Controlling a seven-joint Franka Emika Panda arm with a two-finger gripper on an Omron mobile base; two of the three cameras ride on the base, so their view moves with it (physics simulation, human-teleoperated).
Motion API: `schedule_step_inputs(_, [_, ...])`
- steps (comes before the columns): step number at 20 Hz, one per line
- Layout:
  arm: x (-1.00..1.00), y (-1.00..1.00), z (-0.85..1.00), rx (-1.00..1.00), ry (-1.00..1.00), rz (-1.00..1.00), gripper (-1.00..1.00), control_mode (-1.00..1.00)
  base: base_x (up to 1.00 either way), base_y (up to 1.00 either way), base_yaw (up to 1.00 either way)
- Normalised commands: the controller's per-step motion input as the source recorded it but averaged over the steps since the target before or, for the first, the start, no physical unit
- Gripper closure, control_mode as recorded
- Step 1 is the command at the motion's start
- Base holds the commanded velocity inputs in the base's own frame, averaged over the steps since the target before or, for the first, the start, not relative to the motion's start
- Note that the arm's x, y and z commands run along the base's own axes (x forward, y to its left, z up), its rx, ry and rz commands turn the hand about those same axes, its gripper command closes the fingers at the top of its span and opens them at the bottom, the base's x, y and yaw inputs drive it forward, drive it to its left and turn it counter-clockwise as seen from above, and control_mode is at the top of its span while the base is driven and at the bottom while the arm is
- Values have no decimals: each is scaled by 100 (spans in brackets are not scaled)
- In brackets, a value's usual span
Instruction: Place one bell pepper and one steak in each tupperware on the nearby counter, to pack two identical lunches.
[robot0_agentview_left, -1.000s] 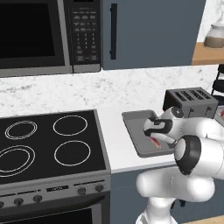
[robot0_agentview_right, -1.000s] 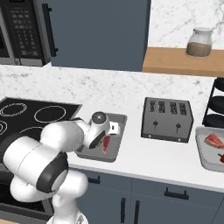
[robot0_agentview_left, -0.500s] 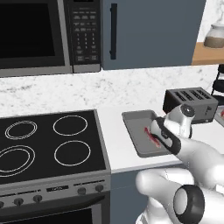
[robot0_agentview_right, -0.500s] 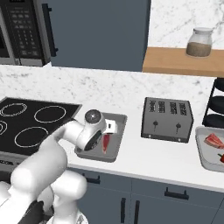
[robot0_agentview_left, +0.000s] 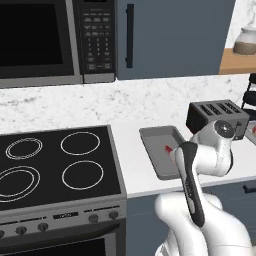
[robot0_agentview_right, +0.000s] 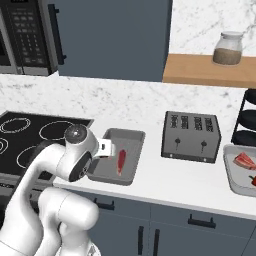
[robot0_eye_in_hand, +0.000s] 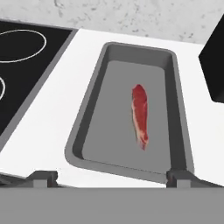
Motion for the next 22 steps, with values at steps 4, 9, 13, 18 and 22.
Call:
schedule_step_inputs(4, [-100,50,35,0,-9,0,-100,-100,0,0,0])
schedule_step_inputs(9, [-100,39,2,-5,-24,0,-100,-100,0,0,0])
schedule_step_inputs(13, [-50,5,-20,-2,-19,0,-100,100,-50,-2,0])
schedule_step_inputs(18, [0,0,0,0,0,0,-100,100,-85,-76,-9])
schedule_step_inputs(22, [0,0,0,0,0,0,-100,100,-19,-100,-21])
